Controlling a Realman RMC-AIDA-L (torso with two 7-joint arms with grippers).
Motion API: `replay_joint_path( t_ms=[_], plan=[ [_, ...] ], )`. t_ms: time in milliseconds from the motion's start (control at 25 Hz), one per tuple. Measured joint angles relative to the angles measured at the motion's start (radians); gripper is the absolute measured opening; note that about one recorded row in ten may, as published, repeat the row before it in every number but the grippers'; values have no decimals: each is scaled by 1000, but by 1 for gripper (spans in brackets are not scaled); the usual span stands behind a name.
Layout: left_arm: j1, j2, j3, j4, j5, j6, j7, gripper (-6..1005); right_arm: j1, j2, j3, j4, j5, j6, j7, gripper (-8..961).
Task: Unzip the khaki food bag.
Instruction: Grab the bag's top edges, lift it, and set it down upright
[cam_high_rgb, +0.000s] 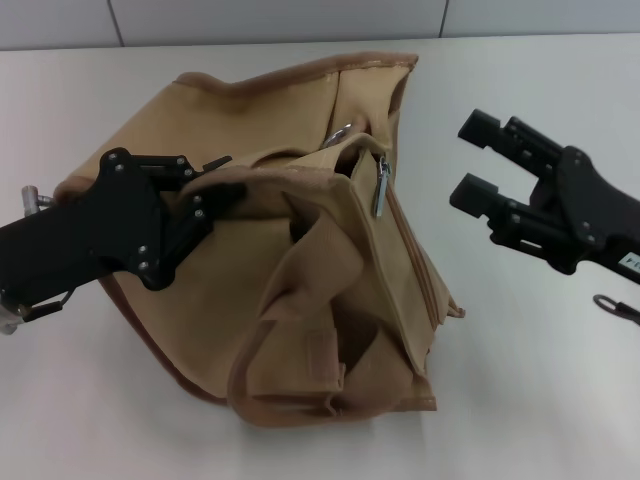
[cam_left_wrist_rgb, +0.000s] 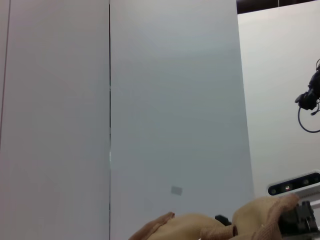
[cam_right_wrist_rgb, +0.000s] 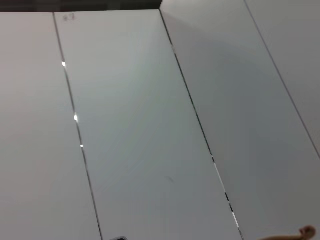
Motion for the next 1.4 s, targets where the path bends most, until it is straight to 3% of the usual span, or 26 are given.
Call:
replay_joint_path(
  t_ms=[720,920,1400],
  plan=[
    [-24,-4,5,-73,0,-28,87,56,16,6,11,230,23,89,-140,685],
    [-26,-5,5,-85,0,-26,106,56,25,8,13,278,31,113,-142,444],
    [-27,-6,-3,-119,-18,-62,151,56,19,8,12,344,31,107,-134,381]
  ],
)
